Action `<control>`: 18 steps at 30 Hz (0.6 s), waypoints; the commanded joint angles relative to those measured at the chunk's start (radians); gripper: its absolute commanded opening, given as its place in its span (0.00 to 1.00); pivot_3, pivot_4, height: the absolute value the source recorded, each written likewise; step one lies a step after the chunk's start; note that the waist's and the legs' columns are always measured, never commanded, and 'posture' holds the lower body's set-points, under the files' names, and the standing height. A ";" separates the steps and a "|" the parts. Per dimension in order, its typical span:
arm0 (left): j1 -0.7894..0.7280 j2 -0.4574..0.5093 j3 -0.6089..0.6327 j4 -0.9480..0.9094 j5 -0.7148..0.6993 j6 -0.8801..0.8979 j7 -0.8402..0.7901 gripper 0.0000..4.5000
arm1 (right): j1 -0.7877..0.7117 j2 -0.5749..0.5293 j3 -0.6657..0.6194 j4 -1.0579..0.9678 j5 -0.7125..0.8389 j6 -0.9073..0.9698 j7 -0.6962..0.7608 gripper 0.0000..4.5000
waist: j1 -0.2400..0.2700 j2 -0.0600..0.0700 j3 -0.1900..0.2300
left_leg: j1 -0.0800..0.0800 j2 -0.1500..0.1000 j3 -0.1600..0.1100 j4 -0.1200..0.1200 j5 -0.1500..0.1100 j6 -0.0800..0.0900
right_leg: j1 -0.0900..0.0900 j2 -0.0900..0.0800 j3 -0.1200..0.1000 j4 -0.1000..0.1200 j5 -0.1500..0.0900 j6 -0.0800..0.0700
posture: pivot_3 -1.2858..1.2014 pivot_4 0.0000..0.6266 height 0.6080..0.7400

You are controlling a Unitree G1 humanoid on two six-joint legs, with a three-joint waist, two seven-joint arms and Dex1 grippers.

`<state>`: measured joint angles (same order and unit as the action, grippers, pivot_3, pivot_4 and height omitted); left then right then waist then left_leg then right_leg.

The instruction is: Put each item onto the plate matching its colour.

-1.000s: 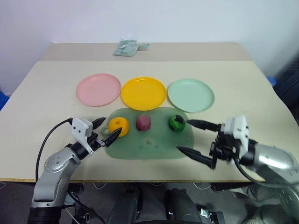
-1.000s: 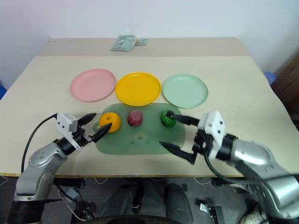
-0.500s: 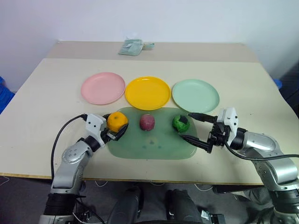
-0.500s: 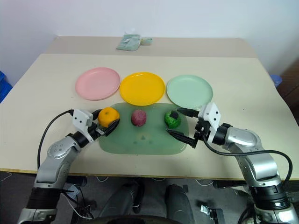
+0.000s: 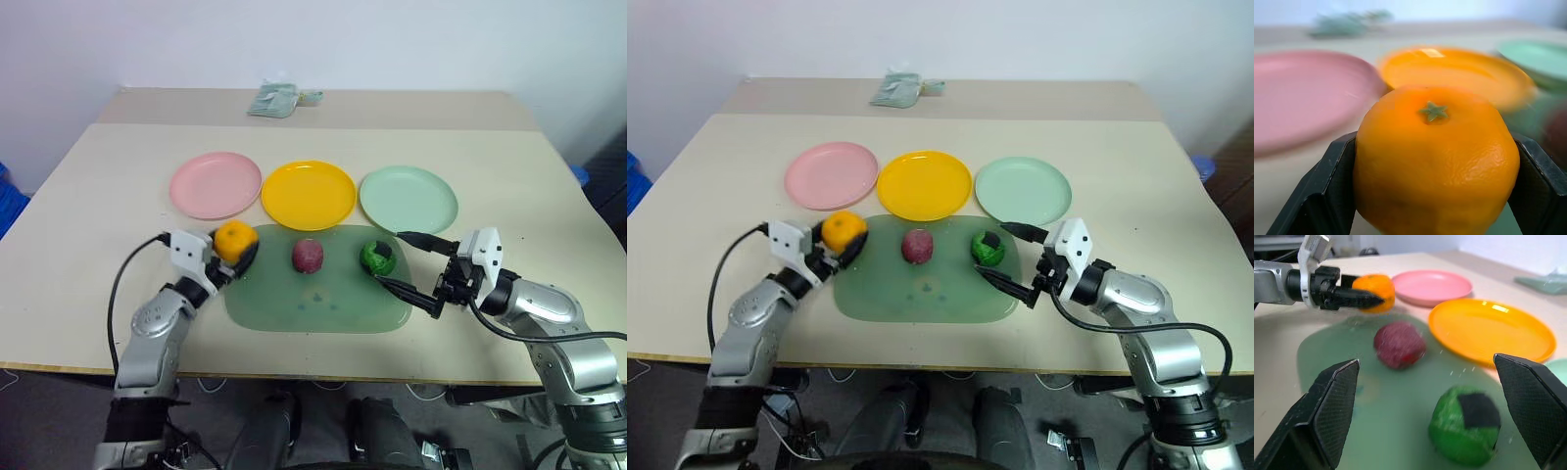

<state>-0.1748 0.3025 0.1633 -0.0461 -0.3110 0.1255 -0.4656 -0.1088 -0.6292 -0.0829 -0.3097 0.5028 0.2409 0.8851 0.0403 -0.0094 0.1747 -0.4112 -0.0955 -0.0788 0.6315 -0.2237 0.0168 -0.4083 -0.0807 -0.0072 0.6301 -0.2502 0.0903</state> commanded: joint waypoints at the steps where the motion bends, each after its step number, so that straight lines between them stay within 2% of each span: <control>1: -0.125 0.002 0.022 0.022 -0.012 0.060 0.061 0.75 | -0.058 0.033 -0.003 0.007 -0.031 -0.018 -0.053 1.00 | 0.001 0.000 0.000 | 0.000 0.000 0.000 0.000 0.000 0.000 | 0.000 0.000 0.000 0.000 0.000 0.000 | 0.52 0.24 1.00; 3: -0.213 -0.003 0.017 0.069 -0.001 0.089 0.092 0.75 | -0.090 0.051 0.001 0.017 -0.049 -0.015 -0.082 1.00 | 0.002 -0.001 0.000 | 0.000 0.000 0.000 0.001 0.001 0.001 | 0.000 0.001 0.000 0.000 0.001 0.001 | 0.52 0.24 1.00; 7: -0.489 -0.071 -0.085 0.356 0.116 0.042 0.135 0.75 | -0.159 0.086 0.008 0.057 -0.091 -0.014 -0.140 1.00 | 0.007 -0.001 0.000 | 0.000 -0.001 0.000 0.002 0.002 0.001 | 0.001 0.001 -0.001 0.000 0.002 0.004 | 0.52 0.24 1.00; 11: -0.664 -0.151 -0.096 0.571 0.102 0.019 0.084 0.75 | -0.186 0.100 0.013 0.069 -0.116 -0.012 -0.170 1.00 | -0.001 -0.001 0.000 | 0.000 -0.003 0.000 0.001 0.001 0.003 | 0.001 0.000 0.000 0.000 0.005 0.007 | 0.52 0.24 1.00; 14: -0.761 -0.182 -0.114 0.745 0.129 0.005 0.078 0.75 | -0.197 0.107 0.017 0.069 -0.130 -0.012 -0.190 1.00 | -0.006 -0.002 0.000 | -0.001 -0.003 0.002 -0.001 0.001 0.003 | -0.003 0.000 0.001 0.000 0.005 0.007 | 0.52 0.24 1.00; 18: -0.821 -0.193 -0.133 0.887 0.171 -0.029 0.087 0.75 | -0.204 0.118 0.021 0.045 -0.142 -0.003 -0.219 1.00 | -0.013 -0.002 0.000 | -0.001 -0.003 0.001 -0.002 0.001 0.002 | -0.003 0.001 0.002 0.001 0.005 0.007 | 0.52 0.24 1.00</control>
<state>-0.9649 0.1058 0.0324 0.8190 -0.1600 0.1268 -0.3809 -0.2946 -0.5213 -0.0546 -0.2229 0.3634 0.2417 0.6808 0.0275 -0.0110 0.1751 -0.4127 -0.0981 -0.0773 0.6298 -0.2224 0.0190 -0.4116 -0.0795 -0.0057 0.6312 -0.2455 0.0975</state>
